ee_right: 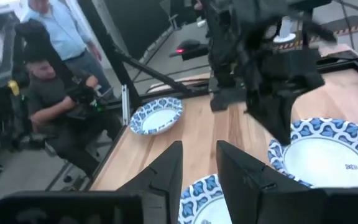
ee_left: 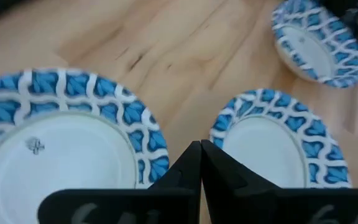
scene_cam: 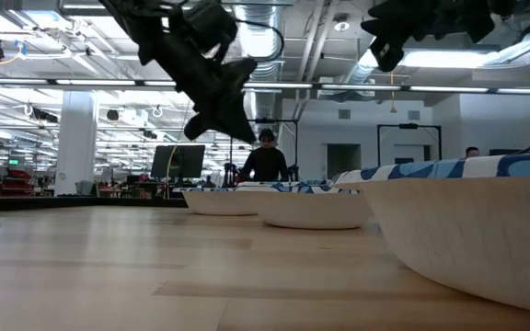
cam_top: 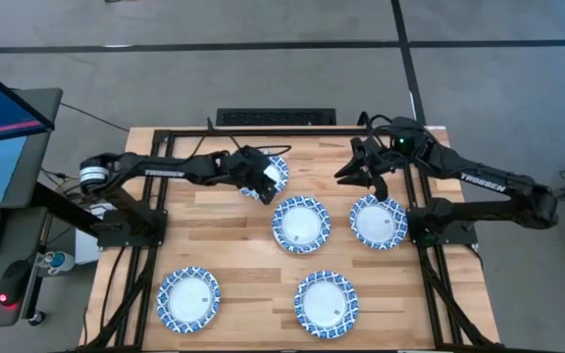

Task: Nest bowls inside each other
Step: Stack the white bowl on top of the other white bowl

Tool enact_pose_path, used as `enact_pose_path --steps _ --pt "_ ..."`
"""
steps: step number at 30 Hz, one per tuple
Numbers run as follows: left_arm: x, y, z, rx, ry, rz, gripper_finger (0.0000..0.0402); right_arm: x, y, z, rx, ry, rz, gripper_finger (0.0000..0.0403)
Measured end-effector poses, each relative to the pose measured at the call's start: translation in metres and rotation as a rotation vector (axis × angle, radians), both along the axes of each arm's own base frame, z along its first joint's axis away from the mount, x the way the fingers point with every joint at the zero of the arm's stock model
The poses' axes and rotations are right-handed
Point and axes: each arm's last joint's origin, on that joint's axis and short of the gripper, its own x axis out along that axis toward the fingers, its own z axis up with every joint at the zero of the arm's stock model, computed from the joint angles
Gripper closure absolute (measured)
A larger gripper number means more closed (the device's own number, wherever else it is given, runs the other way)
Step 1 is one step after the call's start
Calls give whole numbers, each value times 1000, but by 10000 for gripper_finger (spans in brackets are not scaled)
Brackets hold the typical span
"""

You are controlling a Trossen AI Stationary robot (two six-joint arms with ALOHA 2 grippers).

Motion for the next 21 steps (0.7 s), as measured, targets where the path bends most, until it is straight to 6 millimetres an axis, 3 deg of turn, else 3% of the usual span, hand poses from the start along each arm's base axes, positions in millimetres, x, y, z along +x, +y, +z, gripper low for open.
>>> enact_pose_path --steps 5,13,21 --pt "9 2 -9 -34 33 3 401 0 0 1 0 -6 -1 282" --pt "4 -4 -14 -94 98 76 401 0 -1 1 -11 -3 -25 282" --pt "5 -22 -17 -50 166 3 401 0 -1 1 -15 -6 -25 282"
